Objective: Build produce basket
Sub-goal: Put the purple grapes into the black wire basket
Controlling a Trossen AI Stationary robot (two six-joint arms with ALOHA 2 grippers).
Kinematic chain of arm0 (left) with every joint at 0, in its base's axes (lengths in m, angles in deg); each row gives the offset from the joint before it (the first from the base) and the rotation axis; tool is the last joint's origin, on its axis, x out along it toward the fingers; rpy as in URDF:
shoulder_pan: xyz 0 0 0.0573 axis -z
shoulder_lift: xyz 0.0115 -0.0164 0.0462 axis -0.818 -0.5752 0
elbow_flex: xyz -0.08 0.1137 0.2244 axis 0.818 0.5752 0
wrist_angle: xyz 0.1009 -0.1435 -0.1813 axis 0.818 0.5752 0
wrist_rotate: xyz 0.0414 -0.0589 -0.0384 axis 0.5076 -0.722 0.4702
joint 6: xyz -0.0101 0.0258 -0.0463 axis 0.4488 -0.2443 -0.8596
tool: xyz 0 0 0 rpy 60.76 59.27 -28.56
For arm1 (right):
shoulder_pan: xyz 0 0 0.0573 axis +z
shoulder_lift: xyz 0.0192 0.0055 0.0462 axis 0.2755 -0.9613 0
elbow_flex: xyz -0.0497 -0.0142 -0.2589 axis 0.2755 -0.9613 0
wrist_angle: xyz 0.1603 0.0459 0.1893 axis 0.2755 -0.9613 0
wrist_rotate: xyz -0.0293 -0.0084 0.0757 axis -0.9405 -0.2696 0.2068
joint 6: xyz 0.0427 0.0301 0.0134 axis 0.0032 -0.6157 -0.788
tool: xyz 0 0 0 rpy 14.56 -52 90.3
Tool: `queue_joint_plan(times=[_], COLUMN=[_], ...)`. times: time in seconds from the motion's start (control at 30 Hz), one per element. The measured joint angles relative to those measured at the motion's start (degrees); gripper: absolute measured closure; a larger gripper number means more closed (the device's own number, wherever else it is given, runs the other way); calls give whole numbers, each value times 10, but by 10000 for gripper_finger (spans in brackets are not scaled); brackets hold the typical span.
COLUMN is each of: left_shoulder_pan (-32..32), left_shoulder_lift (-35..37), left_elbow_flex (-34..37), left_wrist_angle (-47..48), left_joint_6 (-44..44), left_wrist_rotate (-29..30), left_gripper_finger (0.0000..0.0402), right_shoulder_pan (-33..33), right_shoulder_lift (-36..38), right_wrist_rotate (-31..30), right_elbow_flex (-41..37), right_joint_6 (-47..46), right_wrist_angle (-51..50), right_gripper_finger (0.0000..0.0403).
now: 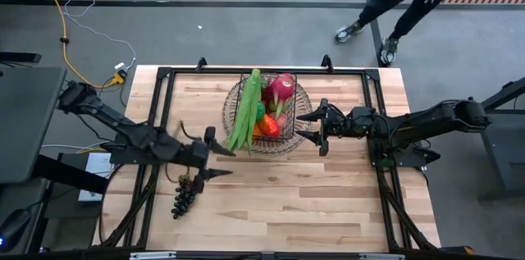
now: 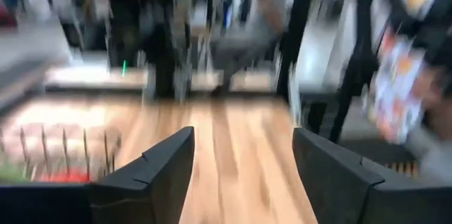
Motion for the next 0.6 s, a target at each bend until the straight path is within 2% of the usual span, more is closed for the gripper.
queue_joint_plan(times=[0.07,0.17,0.3,0.43,0.6], left_shoulder_pan=[17,34,45,48,48], left_shoulder_lift=[-11,-33,-79,-129,-198], left_elbow_flex=[-40,-103,-164,-186,-187], left_wrist_angle=[111,277,483,585,623], left_joint_6=[-30,-123,-282,-379,-414], left_wrist_rotate=[20,28,-2,-75,-175], left_gripper_finger=[164,154,152,152,152], right_shoulder_pan=[0,0,0,0,0], right_shoulder_lift=[0,0,0,0,0], right_wrist_rotate=[0,0,0,0,0], right_elbow_flex=[0,0,0,0,0], right_joint_6=[0,-2,-4,-5,-5], right_wrist_angle=[0,0,0,0,-1], right_gripper_finger=[174,174,174,174,174])
